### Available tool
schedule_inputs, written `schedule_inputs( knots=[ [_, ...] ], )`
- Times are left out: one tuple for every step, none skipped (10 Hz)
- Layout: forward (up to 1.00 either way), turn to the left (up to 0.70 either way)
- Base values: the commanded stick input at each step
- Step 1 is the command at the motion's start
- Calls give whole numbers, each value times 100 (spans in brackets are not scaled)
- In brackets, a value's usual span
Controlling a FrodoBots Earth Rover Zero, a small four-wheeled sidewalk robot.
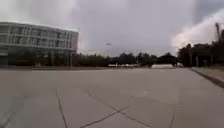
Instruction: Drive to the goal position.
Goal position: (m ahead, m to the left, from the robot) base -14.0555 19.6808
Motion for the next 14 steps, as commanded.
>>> schedule_inputs(
  knots=[
    [0, 45],
    [0, 45],
    [0, 45],
    [0, 45],
    [0, 45],
    [0, 45],
    [0, 45],
    [0, 45],
    [0, 45],
    [0, 45],
    [0, 45],
    [0, 45],
    [0, 45],
    [0, 45]
  ],
)
